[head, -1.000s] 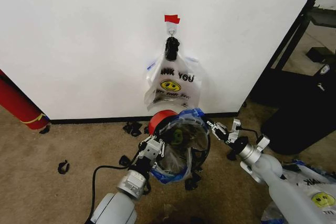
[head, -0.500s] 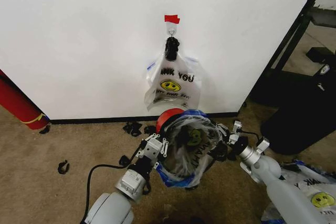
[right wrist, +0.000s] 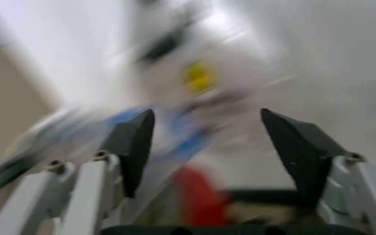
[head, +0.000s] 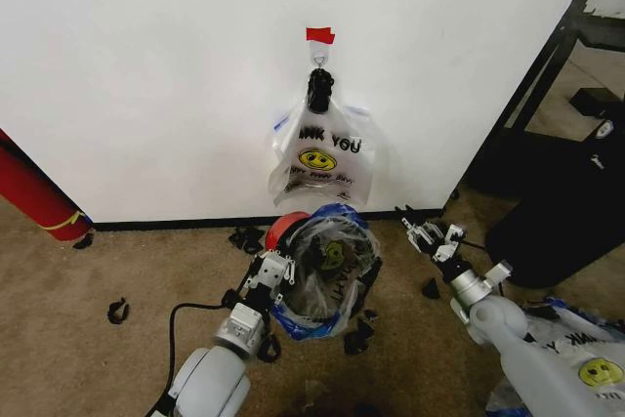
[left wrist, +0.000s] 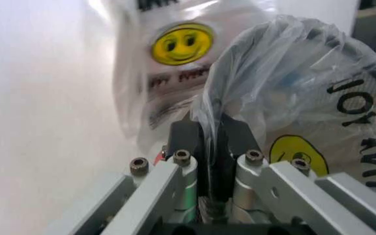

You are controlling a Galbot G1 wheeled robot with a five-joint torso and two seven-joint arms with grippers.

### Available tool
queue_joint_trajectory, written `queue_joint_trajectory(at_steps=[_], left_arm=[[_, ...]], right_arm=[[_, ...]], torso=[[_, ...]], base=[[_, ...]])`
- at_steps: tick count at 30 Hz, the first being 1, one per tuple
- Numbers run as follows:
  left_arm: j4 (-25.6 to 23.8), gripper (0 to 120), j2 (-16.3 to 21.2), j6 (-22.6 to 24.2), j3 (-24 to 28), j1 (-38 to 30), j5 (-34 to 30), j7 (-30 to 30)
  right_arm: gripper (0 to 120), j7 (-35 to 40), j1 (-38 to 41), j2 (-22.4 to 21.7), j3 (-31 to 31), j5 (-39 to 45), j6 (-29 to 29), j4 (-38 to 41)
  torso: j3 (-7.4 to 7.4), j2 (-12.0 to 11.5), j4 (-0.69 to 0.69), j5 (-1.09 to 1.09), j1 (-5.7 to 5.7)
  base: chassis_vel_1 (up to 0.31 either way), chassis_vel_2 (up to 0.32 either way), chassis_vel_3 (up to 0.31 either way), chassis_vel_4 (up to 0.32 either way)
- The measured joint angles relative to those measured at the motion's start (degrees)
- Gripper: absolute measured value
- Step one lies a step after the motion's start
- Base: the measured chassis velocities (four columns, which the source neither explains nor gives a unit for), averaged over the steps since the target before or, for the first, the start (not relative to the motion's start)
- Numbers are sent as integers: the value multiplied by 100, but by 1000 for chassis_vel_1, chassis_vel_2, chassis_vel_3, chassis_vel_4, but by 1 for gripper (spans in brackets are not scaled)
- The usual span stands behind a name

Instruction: Pick up the garbage bag from the wall and place it over the trash bin.

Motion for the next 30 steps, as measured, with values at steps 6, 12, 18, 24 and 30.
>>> queue_joint_trajectory(at_steps=[6, 12, 18, 24, 30], left_arm=[[-140, 3, -7, 382, -141, -163, -715, -369], [-87, 3, -39, 450, -119, -156, -846, -447], [9, 3, -80, 442, -91, -135, -778, -447], [46, 3, -87, 438, -48, -144, -713, -441], [99, 3, -93, 420, 28, -179, -643, -430]], right_arm=[[86, -1931, -503, 32, 5, -949, -65, 130], [100, -1935, -677, 244, 1, -2947, 1351, 639], [100, -1533, -423, 66, 265, -5524, 1848, 1645], [100, -1976, -185, -162, 193, -7000, 1754, 2211], [100, -2170, -166, 55, -93, -8112, 1992, 2451]], torso=[[-1, 0, -1, 0, 0], [0, 0, 0, 2, 0], [0, 0, 1, 0, 0], [0, 0, 0, 0, 0], [0, 0, -1, 1, 0]], base=[[0, 0, 0, 0], [0, 0, 0, 0], [0, 0, 0, 0], [0, 0, 0, 0], [0, 0, 0, 0]])
